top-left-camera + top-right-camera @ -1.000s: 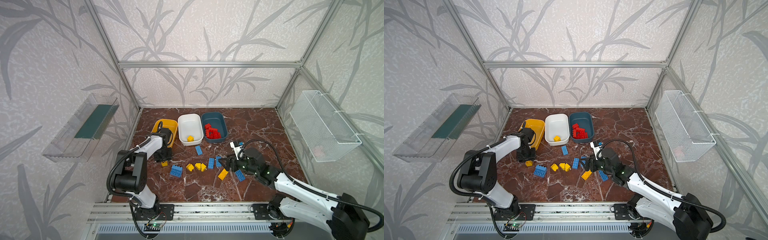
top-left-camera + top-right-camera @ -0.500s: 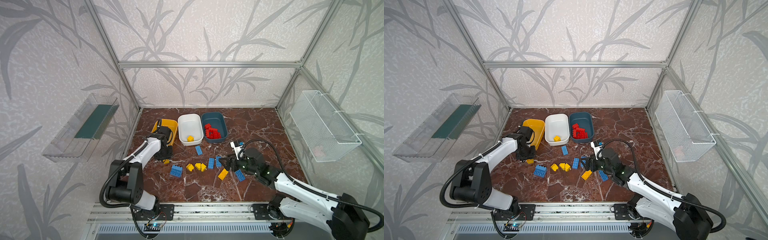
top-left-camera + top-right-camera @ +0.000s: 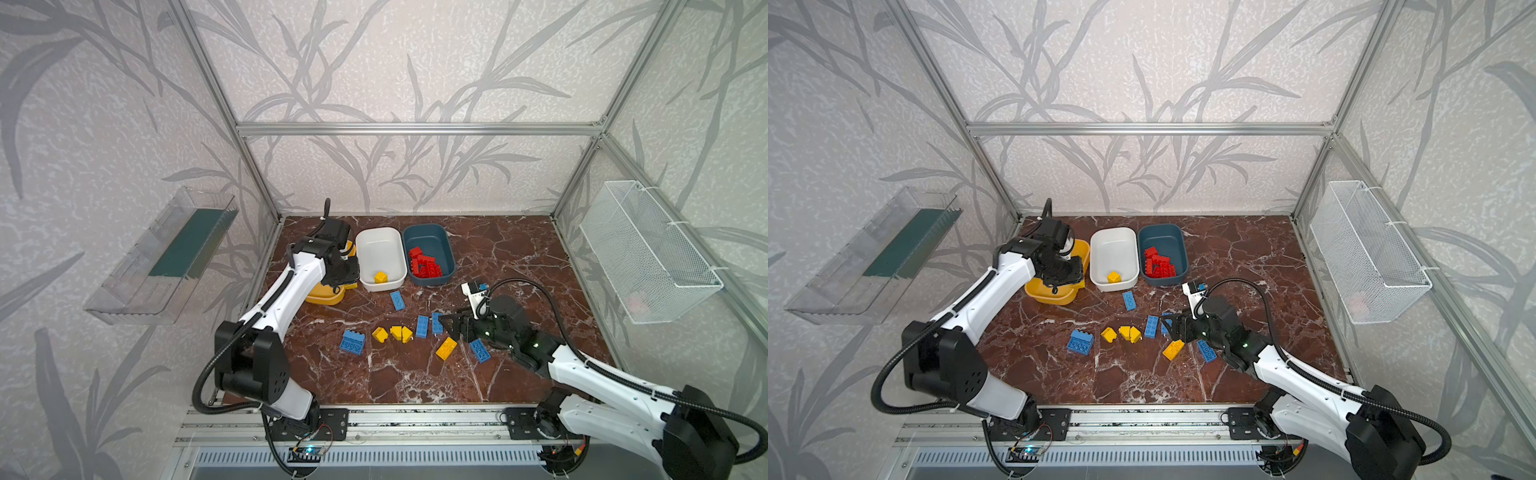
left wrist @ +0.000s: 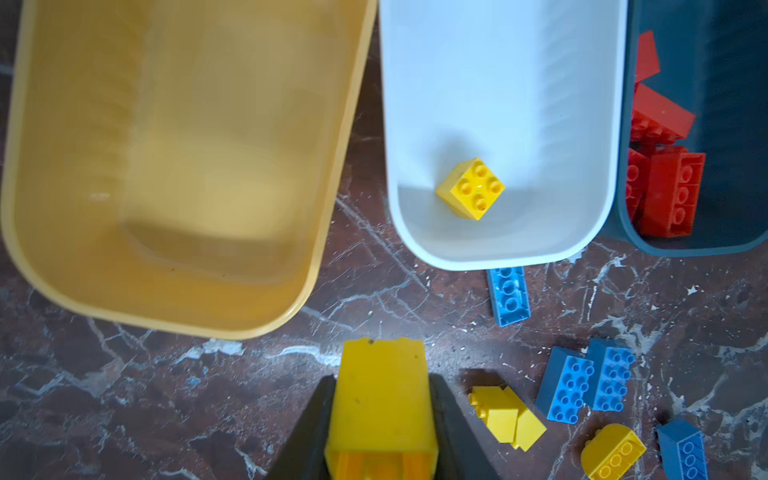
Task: Sort the legos into containers by color
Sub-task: 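Carry the yellow brick over the white tub and open the left gripper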
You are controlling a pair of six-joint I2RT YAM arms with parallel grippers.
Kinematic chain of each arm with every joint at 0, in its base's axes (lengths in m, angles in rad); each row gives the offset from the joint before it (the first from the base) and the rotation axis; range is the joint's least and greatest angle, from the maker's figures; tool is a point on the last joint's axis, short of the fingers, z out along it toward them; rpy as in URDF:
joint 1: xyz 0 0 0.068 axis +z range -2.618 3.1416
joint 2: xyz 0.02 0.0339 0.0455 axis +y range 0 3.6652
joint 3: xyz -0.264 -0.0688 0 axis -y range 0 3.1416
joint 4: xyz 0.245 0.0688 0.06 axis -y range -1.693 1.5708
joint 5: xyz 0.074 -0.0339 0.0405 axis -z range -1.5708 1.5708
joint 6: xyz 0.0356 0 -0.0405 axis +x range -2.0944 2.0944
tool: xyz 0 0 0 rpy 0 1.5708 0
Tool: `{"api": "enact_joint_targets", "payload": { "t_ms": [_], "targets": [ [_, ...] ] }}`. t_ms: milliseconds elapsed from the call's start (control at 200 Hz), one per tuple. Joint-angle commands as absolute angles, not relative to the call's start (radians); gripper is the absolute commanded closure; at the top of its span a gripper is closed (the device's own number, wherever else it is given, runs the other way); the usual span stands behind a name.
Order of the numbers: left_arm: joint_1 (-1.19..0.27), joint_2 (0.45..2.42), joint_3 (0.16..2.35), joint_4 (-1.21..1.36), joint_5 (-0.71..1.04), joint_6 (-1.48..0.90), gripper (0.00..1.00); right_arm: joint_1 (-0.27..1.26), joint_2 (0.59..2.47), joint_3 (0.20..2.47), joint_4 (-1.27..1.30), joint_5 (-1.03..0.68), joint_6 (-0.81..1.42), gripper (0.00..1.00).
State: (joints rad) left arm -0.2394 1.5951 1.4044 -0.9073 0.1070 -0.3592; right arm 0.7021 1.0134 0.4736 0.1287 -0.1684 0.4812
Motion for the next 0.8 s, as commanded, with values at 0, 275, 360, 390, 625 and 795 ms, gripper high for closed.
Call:
{"api": "enact_joint_targets", "payload": {
  "t_ms": [0, 275, 360, 390, 625, 795],
  "targets": [
    [-0.265, 1.687, 1.501, -0.926, 0.118, -0.36, 0.69, 0.696, 1.025, 0.472, 0.118, -0.147, 0.477, 0.2],
    [-0.275, 1.941, 1.738, -0.949, 0.12, -0.357, 0.69, 0.678, 1.04, 0.48, 0.091, -0.11, 0.499, 0.2],
    [-0.275, 1.993, 1.786, -0.958, 0.126, -0.36, 0.69, 0.672, 1.042, 0.479, 0.092, -0.115, 0.502, 0.2],
    [-0.275, 2.007, 1.8, -0.962, 0.125, -0.36, 0.69, 0.67, 1.042, 0.48, 0.091, -0.115, 0.503, 0.2],
    [-0.276, 2.034, 1.85, -0.973, 0.118, -0.353, 0.56, 0.67, 1.044, 0.498, 0.042, -0.103, 0.519, 0.19],
    [-0.281, 1.981, 1.838, -0.957, 0.12, -0.35, 0.4, 0.673, 1.04, 0.556, -0.121, -0.128, 0.511, 0.19]
  ]
}}
